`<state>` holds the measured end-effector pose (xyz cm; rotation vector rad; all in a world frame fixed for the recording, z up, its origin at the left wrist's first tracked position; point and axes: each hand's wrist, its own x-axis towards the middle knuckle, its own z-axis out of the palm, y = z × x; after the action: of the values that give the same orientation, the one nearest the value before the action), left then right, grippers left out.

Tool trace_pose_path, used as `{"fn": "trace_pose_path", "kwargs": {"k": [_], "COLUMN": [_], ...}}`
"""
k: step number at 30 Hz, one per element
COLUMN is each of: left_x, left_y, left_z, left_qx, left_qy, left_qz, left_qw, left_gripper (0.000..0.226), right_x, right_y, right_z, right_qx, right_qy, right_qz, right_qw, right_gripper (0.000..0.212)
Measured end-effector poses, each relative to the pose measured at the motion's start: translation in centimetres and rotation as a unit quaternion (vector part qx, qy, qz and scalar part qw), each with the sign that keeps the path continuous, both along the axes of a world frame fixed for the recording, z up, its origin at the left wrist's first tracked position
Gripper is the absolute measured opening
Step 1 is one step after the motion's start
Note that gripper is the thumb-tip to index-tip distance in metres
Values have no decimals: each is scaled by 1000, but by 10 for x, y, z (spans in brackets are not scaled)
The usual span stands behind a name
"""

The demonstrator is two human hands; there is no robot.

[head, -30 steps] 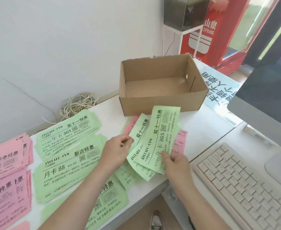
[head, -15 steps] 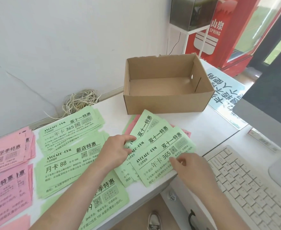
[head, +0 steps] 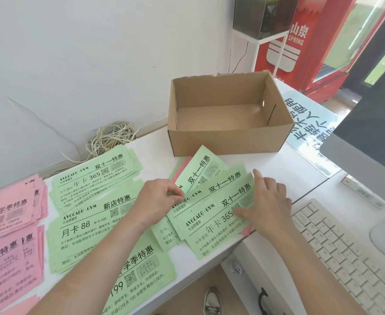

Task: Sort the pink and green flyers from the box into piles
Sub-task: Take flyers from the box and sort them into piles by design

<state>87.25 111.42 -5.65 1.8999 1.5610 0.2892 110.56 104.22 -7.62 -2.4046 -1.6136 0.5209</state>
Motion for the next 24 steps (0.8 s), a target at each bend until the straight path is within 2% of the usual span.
{"fn": "trace_pose_path", "kwargs": {"k": [3, 7, 9, 11, 14, 16, 18, 20, 24], "left_x": [3, 6, 6, 4, -2, -7, -11, -12, -6], "left_y": [2, 1, 1, 2, 6, 8, 11, 14, 14], "left_z": [1, 1, 3, 8, 14, 16, 15, 16, 16], "left_qx": [7, 6, -1, -11, -54, -81, -71, -55, -59], "left_qy": [-12, -25, -31, -47, -101, -97, -65, -61, -41], "left_qz": [10, 20, 14, 7, 27, 43, 44, 36, 16], "left_qw": [1000, 999, 999, 999, 993, 991, 994, 996, 997], "left_gripper": [22, 25, 26, 38, 70, 82, 78, 58, 42], "right_x": [5, 13, 17, 21, 28, 29, 28, 25, 22], "right_y": [5, 9, 10, 11, 12, 13, 15, 18, 25], "right_z": [-1, 2, 3, 5, 9, 11, 12, 13, 12], "right_qx": [36, 80, 89, 94, 76, 70, 72, 76, 108], "right_qy": [79, 162, 177, 186, 205, 221, 247, 250, 246], "right_qz": [-38, -41, -36, -32, -38, -34, -26, -12, 46], "right_qw": [996, 983, 979, 978, 975, 972, 966, 965, 962], "right_gripper": [96, 34, 17, 14, 12, 10, 7, 6, 18]}}
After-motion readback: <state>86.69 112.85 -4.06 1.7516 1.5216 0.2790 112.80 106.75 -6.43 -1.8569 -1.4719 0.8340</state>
